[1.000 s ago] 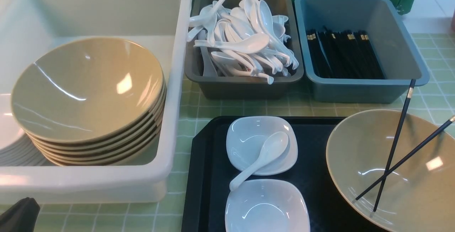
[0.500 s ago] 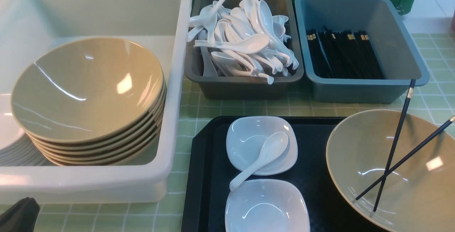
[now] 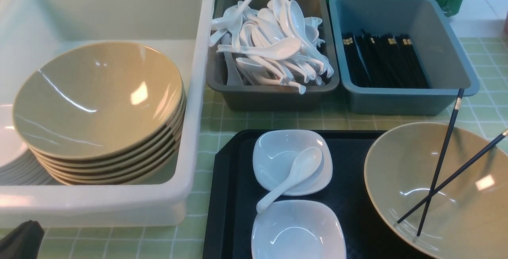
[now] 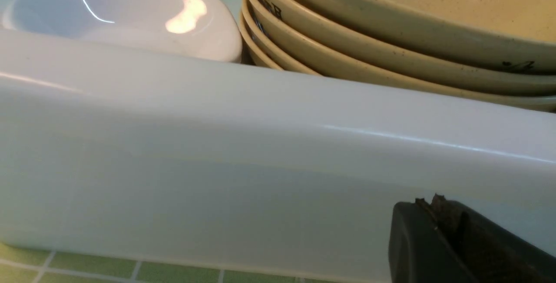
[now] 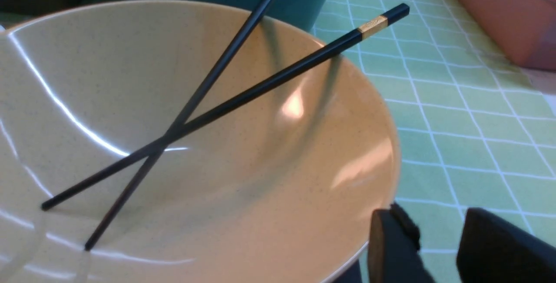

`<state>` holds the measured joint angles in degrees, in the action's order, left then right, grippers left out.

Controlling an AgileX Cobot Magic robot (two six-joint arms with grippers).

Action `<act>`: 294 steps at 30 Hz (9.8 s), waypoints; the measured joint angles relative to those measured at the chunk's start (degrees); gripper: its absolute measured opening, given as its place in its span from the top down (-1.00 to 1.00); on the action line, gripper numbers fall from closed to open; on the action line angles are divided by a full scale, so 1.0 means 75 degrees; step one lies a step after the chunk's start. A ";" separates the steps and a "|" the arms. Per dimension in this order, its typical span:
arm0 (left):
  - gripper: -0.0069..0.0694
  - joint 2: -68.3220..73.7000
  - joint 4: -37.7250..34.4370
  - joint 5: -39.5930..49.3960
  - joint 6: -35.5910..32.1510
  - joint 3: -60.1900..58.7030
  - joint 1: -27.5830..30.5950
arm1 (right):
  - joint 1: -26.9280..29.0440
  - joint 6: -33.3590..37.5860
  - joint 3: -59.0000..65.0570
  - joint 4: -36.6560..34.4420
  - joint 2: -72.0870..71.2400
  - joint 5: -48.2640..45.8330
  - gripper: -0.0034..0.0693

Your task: On green table put chopsticks spoon bowls plates into blue grey white boxes.

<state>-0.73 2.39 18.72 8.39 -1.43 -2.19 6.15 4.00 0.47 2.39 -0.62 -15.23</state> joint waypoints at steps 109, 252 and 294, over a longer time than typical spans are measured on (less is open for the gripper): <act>0.82 0.5552 -0.6535 0.2808 -0.5431 0.5378 -0.1079 | -0.1053 0.1890 -0.6051 -0.3451 0.7702 -0.3470 0.26; 0.82 0.5559 -0.6591 0.2754 -0.6009 0.5378 -0.2208 | -0.0728 -0.0742 -0.8743 -0.2867 1.1264 -0.2857 0.78; 0.75 0.6492 -0.5799 0.2612 -0.4396 0.5574 -0.2208 | -0.0161 -0.1135 -1.6132 -0.2472 1.6098 -0.5479 -0.33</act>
<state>47.96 -41.11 38.31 -24.58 40.37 -18.75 4.95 -4.51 -120.52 -16.15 120.11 -56.32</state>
